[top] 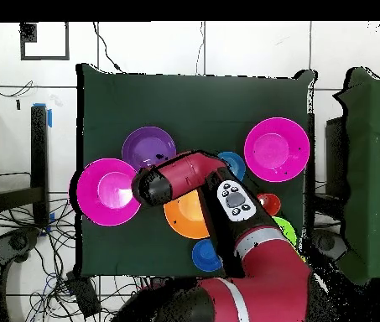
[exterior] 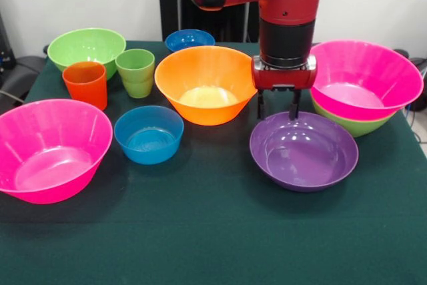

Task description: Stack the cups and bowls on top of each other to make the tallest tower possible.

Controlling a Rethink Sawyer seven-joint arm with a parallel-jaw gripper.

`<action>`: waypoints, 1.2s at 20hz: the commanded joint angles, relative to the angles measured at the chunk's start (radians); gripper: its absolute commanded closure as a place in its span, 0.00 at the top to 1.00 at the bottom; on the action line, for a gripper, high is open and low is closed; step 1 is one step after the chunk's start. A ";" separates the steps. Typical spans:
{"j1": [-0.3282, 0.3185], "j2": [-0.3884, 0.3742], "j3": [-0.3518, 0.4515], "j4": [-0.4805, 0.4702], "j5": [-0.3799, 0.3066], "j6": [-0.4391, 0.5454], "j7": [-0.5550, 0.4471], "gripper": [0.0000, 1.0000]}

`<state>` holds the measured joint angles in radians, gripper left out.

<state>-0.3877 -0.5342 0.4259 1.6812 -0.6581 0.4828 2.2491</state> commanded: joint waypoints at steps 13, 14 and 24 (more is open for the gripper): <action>-0.101 0.047 0.161 -0.069 -0.085 0.091 -0.314 1.00; -0.101 0.049 0.161 -0.070 -0.090 0.087 -0.312 1.00; -0.092 0.073 0.130 -0.081 -0.181 0.025 -0.279 1.00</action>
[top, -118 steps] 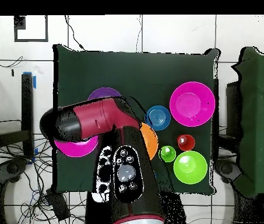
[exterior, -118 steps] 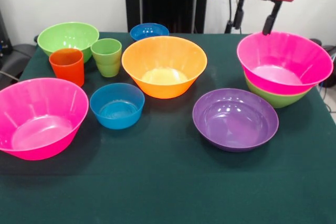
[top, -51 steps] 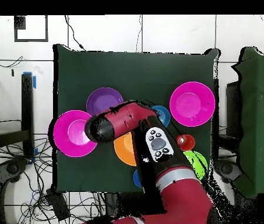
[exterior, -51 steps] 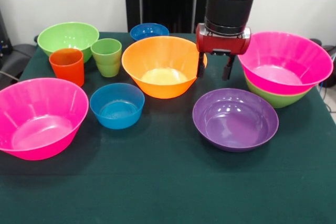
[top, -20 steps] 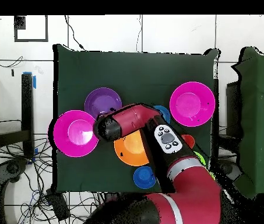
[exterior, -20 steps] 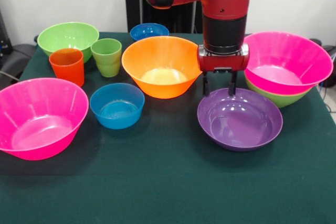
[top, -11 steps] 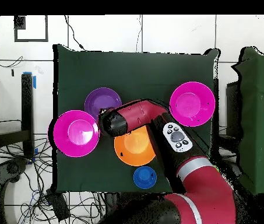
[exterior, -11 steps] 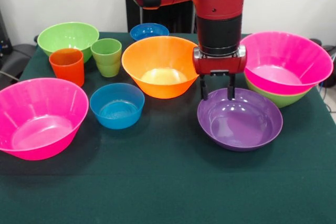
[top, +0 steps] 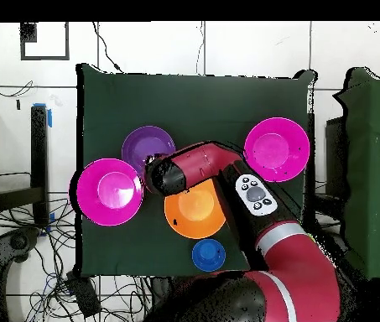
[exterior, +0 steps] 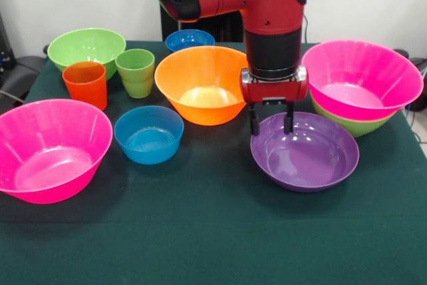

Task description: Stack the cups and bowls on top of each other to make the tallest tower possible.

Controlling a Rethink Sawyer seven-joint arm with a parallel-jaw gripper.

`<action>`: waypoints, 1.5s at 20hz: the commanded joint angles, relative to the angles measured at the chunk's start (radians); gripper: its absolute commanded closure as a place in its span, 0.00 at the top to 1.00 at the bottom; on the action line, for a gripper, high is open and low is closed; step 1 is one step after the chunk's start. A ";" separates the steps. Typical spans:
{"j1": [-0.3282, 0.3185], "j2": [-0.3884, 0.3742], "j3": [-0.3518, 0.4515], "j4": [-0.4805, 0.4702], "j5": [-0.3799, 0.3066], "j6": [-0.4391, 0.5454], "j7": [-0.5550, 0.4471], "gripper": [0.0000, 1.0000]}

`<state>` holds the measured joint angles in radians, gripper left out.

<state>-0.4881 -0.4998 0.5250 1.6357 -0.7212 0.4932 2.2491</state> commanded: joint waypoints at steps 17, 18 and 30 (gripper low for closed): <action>-0.013 0.044 0.065 -0.045 -0.180 0.046 -0.323 1.00; -0.015 0.037 0.069 -0.042 -0.176 0.056 -0.327 1.00; -0.043 -0.006 0.093 -0.030 -0.128 0.145 -0.387 1.00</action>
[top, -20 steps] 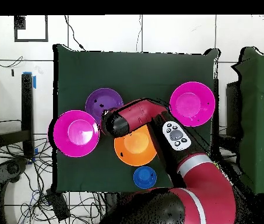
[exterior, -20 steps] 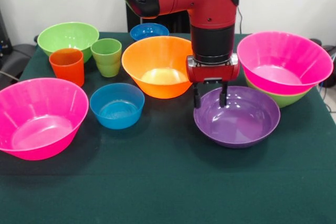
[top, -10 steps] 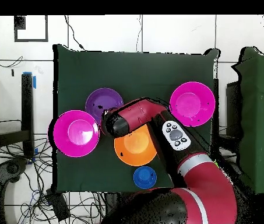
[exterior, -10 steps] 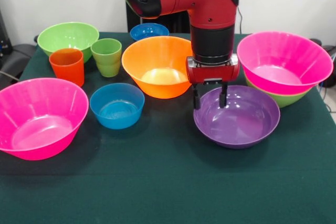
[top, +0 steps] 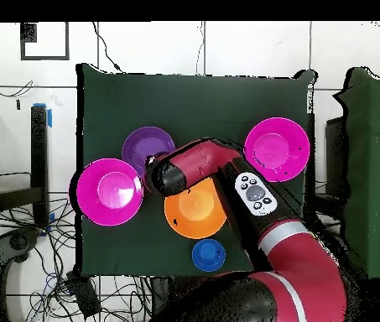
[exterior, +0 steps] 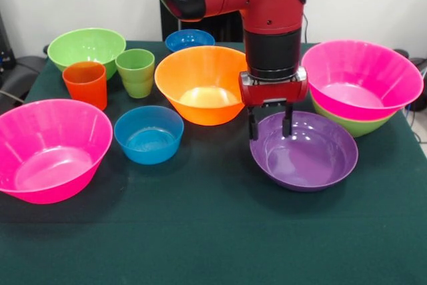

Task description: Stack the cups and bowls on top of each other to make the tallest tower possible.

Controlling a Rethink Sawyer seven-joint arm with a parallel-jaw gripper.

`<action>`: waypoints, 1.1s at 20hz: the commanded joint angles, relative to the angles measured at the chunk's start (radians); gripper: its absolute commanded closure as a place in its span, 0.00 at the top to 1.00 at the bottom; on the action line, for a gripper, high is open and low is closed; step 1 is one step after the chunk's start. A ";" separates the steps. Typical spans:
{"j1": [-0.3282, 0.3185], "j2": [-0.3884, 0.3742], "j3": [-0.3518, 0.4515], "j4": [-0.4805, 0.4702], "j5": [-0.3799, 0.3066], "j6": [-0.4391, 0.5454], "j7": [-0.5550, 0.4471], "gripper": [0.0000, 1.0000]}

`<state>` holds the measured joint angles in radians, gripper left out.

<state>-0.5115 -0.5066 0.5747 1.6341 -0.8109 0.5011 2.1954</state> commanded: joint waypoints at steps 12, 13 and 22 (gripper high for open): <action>-0.053 0.034 0.065 -0.049 -0.033 0.157 -0.383 1.00; -0.060 0.049 0.067 -0.059 -0.039 0.154 -0.397 1.00; -0.063 0.065 0.069 -0.065 -0.046 0.130 -0.396 1.00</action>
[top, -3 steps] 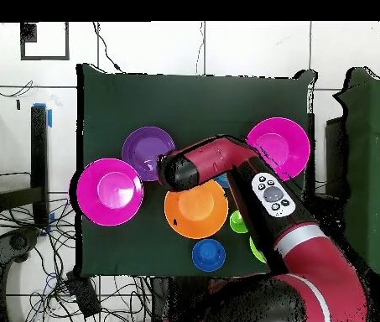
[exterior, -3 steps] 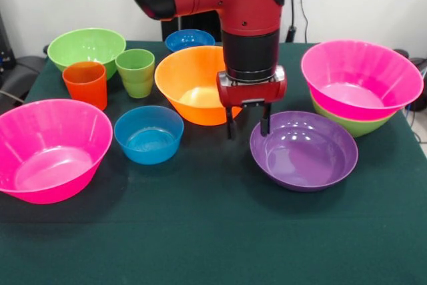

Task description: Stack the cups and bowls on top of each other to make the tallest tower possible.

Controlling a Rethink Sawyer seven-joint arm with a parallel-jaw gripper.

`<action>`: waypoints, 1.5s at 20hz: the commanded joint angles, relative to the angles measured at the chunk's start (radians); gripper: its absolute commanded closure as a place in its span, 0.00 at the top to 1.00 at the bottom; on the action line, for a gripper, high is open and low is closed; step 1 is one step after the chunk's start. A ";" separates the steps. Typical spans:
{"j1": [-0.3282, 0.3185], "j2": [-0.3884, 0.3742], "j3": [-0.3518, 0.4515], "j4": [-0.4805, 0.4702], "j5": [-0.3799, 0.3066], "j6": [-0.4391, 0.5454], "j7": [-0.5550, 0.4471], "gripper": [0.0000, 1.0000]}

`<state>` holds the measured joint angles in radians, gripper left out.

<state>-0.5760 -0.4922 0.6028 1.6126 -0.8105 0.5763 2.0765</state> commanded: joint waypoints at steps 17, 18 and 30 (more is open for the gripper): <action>0.033 0.137 0.004 -0.054 -0.100 -0.072 -0.166 1.00; 0.033 0.139 0.005 -0.054 -0.102 -0.077 -0.167 1.00; 0.040 0.133 -0.003 -0.063 -0.098 -0.100 -0.174 0.00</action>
<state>-0.5685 -0.3901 0.6103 1.5872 -0.8107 0.4851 2.0762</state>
